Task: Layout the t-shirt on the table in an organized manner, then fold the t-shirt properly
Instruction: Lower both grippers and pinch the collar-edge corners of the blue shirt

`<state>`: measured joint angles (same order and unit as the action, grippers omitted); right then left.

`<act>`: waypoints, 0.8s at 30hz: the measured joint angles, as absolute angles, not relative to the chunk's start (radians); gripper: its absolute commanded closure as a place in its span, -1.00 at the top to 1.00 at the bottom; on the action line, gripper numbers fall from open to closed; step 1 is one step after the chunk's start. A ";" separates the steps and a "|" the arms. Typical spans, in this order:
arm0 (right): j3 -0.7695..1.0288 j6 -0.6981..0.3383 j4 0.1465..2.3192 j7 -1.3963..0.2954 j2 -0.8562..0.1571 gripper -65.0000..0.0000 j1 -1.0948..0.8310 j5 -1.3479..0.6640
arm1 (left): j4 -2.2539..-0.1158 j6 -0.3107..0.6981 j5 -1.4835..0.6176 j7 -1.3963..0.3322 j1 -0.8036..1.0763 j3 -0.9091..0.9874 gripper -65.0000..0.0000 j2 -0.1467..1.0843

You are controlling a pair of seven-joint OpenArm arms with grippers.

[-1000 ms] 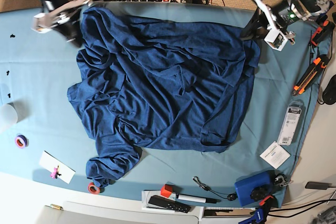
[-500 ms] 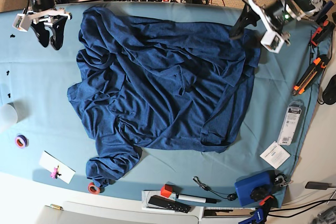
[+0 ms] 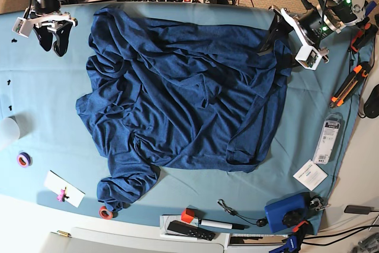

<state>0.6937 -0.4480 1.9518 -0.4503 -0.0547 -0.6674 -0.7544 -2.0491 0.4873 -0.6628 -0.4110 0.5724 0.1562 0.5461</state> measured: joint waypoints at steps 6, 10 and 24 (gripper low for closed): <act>0.694 -0.451 1.952 -0.538 -0.055 -0.02 -0.667 -0.754 | -2.031 0.490 -0.639 -0.475 0.572 0.156 0.14 0.546; 0.693 -0.452 1.951 -0.588 -0.055 -0.02 -0.667 -0.754 | -1.959 0.488 -0.629 -0.476 0.566 0.155 0.14 0.545; 0.464 -0.498 1.707 -0.555 -0.060 -0.85 -0.572 -0.770 | -1.846 0.487 -0.645 -0.488 0.479 0.152 0.13 0.513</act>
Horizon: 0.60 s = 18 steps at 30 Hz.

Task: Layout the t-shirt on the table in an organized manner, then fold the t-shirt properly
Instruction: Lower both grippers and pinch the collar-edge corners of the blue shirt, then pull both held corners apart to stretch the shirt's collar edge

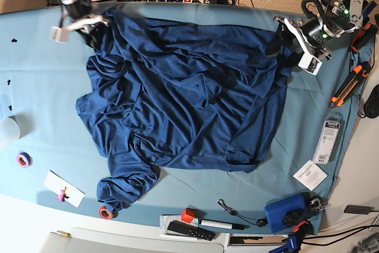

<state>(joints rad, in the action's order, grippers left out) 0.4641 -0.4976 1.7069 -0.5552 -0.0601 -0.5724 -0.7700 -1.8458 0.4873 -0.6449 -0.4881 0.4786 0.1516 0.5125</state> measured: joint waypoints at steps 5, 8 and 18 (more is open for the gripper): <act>0.488 -0.509 1.705 -0.570 -0.057 -1.00 -0.570 -0.753 | -1.846 0.487 -0.645 -0.546 0.479 0.152 -0.52 0.513; 0.563 -0.509 1.705 -0.586 -0.052 -1.00 -0.571 -0.748 | -1.846 0.491 -0.647 -0.547 0.482 0.152 -1.00 0.513; 0.778 -0.495 1.700 -0.657 -0.144 -1.00 -0.573 -0.813 | -1.846 0.491 -0.645 -0.575 0.484 0.152 -1.00 0.513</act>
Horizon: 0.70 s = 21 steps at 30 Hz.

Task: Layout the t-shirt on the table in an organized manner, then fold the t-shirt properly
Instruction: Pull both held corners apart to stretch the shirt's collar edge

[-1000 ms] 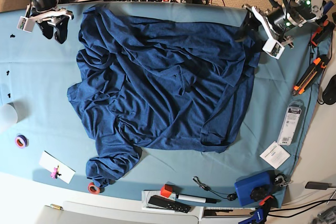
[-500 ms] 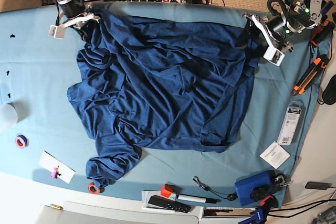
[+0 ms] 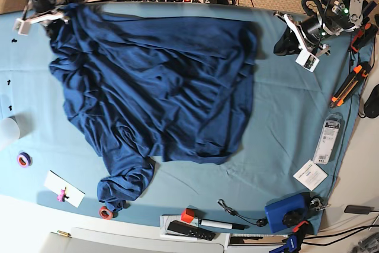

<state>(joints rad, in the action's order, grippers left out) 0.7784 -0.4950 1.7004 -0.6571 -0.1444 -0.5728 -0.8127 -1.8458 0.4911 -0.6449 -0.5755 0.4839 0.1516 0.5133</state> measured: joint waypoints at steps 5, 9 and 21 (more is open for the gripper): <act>0.779 -0.495 1.700 -0.674 -0.151 -1.00 -0.573 -0.813 | -1.846 0.491 -0.649 -0.576 0.484 0.152 -1.00 0.513; 0.779 -0.495 1.700 -0.674 -0.152 -1.00 -0.573 -0.813 | -1.847 0.600 -0.704 -0.598 0.484 0.152 -0.36 0.513; 0.779 -0.495 1.700 -0.675 -0.147 -1.00 -0.573 -0.813 | -1.846 0.568 -0.770 -0.699 0.482 0.083 0.21 0.466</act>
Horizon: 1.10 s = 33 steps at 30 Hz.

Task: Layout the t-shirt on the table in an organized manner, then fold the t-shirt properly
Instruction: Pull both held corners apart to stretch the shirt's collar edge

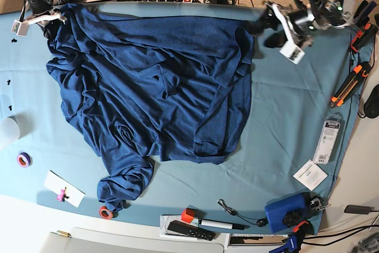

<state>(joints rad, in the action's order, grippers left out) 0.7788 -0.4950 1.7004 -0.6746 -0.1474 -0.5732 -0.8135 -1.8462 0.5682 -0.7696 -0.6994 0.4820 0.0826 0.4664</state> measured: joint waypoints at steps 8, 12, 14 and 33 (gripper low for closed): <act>0.779 -0.495 1.700 -0.677 -0.144 -1.00 -0.574 -0.813 | -1.848 0.552 -0.747 -0.676 0.471 -0.073 0.28 0.468; 0.779 -0.495 1.700 -0.677 -0.144 -1.00 -0.574 -0.813 | -1.857 0.459 -0.638 -0.651 0.432 -0.114 0.26 0.438; 0.779 -0.495 1.700 -0.677 -0.144 -1.00 -0.573 -0.813 | -1.858 0.418 -0.603 -0.628 0.418 -0.117 0.15 0.430; 0.779 -0.581 1.700 -0.677 -0.144 -1.00 -0.574 -0.865 | -1.861 0.373 -0.540 -0.680 0.404 -0.114 -1.00 0.446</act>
